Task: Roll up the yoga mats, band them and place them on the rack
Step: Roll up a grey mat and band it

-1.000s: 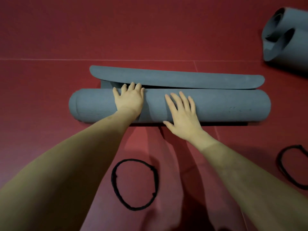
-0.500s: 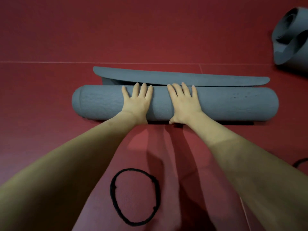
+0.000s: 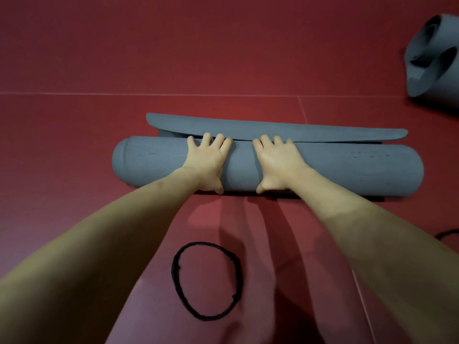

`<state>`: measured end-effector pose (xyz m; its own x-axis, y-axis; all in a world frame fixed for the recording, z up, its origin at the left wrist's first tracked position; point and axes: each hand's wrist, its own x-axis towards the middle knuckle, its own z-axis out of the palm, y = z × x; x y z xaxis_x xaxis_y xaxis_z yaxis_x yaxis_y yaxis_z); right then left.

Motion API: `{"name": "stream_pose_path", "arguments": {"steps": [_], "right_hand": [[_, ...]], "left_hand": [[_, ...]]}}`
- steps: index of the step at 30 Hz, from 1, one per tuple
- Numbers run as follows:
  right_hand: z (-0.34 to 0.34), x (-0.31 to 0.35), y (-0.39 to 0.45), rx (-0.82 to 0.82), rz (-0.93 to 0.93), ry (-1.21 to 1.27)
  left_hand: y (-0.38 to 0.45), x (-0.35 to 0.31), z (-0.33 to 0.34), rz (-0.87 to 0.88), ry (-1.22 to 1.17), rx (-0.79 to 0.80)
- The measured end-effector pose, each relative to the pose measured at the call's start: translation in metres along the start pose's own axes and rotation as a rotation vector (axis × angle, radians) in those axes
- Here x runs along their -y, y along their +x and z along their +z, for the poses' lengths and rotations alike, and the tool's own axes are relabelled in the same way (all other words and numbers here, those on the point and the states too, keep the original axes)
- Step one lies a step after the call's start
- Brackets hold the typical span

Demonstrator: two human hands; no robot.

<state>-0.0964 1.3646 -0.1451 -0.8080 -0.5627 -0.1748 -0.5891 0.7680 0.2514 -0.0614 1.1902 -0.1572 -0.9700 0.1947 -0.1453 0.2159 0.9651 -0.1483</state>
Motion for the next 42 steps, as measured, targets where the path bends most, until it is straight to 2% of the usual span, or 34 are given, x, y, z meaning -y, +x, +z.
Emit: {"name": "stream_pose_path", "arguments": {"steps": [11, 18, 22, 25, 27, 30, 33, 35, 38, 40, 42], "right_hand": [[-0.017, 0.008, -0.049, 0.151, -0.109, 0.097], [0.001, 0.01, -0.059, 0.101, -0.012, 0.33], [0.01, 0.011, -0.06, -0.046, 0.075, 0.448], [0.017, 0.01, -0.057, -0.195, 0.189, 0.533], [0.024, 0.012, -0.053, -0.324, 0.236, 0.515], [0.032, 0.017, -0.049, -0.49, 0.271, 0.429], [0.04, 0.021, -0.047, -0.546, 0.246, 0.362], [0.048, 0.024, -0.045, -0.524, 0.232, 0.326], [0.055, 0.023, -0.036, -0.386, 0.219, 0.285], [0.052, 0.015, -0.025, -0.285, 0.211, 0.226], [0.048, 0.009, -0.012, -0.2, 0.207, 0.159]], "left_hand": [[-0.044, -0.015, -0.018, 0.081, -0.048, 0.249], [-0.046, -0.011, -0.016, 0.058, -0.156, 0.239], [-0.042, -0.001, -0.019, -0.027, -0.287, 0.202], [-0.04, 0.013, -0.019, -0.077, -0.293, 0.09], [-0.038, 0.015, -0.017, -0.098, -0.195, -0.014], [-0.027, 0.004, -0.017, -0.17, -0.188, -0.128], [-0.013, -0.006, -0.016, -0.239, -0.17, -0.174], [-0.003, -0.006, -0.015, -0.244, -0.155, -0.193], [0.002, -0.001, -0.009, -0.16, -0.174, -0.205], [0.003, 0.001, -0.005, -0.054, -0.151, -0.154], [0.008, 0.0, -0.001, -0.019, -0.058, -0.06]]}}
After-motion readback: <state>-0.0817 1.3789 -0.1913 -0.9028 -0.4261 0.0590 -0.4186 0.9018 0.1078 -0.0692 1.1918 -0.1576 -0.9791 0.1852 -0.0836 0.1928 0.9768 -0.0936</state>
